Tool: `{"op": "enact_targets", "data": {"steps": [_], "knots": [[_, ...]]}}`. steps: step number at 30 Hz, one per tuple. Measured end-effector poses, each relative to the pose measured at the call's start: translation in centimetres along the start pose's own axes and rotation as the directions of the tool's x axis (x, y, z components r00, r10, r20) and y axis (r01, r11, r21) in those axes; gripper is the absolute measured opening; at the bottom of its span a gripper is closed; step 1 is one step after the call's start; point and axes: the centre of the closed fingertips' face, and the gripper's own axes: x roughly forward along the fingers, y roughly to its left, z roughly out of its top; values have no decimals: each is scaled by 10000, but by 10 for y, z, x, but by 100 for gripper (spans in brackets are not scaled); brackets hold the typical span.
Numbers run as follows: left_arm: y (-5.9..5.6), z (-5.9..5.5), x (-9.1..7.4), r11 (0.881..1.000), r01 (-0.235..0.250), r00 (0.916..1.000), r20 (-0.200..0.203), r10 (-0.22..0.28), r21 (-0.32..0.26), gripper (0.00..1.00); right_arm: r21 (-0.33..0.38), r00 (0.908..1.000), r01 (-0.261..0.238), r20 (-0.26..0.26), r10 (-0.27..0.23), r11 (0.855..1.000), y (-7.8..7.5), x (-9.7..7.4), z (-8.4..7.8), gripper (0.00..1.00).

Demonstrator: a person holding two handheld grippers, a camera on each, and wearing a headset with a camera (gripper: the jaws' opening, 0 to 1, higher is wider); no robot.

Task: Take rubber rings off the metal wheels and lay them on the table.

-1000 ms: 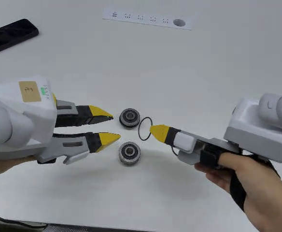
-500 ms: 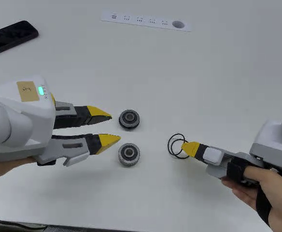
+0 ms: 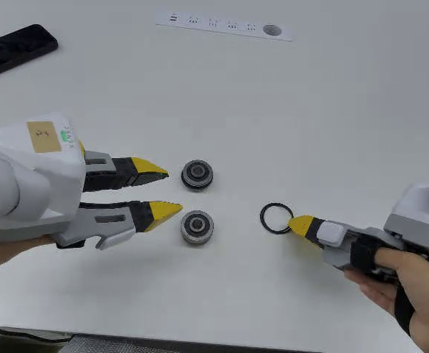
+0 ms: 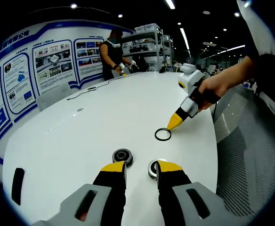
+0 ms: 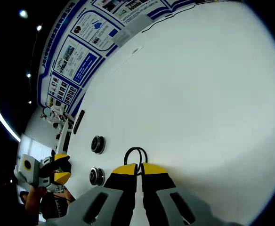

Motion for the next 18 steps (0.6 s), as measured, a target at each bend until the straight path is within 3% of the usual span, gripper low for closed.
{"op": "enact_targets", "data": {"steps": [8, 17, 18], "knots": [[3, 1, 5, 10000, 57, 10000, 20, -57, -20, 26, -559, 9995, 165, 285, -149, 9983, 1, -4, 9, 10], [22, 2, 24, 9996, 156, 9998, -162, -152, 245, 25, -934, 9970, -559, 487, 607, 9941, 22, -2, 20, 12], [26, -1, 28, 9998, 156, 9993, -341, -151, 146, 23, -1053, 9970, -593, 441, 642, 9927, 23, -1, 20, 12]]}}
